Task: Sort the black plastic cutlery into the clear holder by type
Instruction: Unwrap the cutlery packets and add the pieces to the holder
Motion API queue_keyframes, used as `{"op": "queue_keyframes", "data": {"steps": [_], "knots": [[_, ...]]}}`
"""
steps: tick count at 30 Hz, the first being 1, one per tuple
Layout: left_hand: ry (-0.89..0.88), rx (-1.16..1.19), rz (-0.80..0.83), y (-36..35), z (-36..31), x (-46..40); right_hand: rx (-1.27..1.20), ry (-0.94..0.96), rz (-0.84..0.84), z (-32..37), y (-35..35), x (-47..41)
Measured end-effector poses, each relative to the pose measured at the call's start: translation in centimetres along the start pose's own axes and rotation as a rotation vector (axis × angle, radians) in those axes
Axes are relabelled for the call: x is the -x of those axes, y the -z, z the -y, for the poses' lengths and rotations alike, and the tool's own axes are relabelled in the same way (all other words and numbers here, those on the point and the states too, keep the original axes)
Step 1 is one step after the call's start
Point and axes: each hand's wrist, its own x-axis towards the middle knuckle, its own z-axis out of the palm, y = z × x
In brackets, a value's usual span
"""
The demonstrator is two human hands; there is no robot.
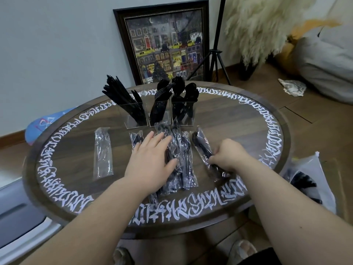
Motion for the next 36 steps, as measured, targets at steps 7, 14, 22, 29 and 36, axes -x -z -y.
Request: {"op": "queue_keyframes", "data": {"steps": [7,14,22,29,36], "knots": [[0.060,0.115,-0.151,0.6,0.6,1.1,-0.459,0.189,-0.141,0.6,1.5,1.6],[0.129,0.523,-0.090,1.7,-0.5,-0.6,-0.818,0.286,-0.049,2.3,0.7,2.3],[0.229,1.057,-0.016,1.6,-0.6,-0.4,-0.853,0.410,0.036,4.7,0.0,2.5],[0.424,1.285,-0.191,2.2,1.5,-0.8,-0.725,0.303,-0.224,5.3,0.8,2.1],[0.440,1.375,-0.216,2.9,1.8,-1.0,-0.640,0.238,-0.181,6.7,2.0,3.2]]}}
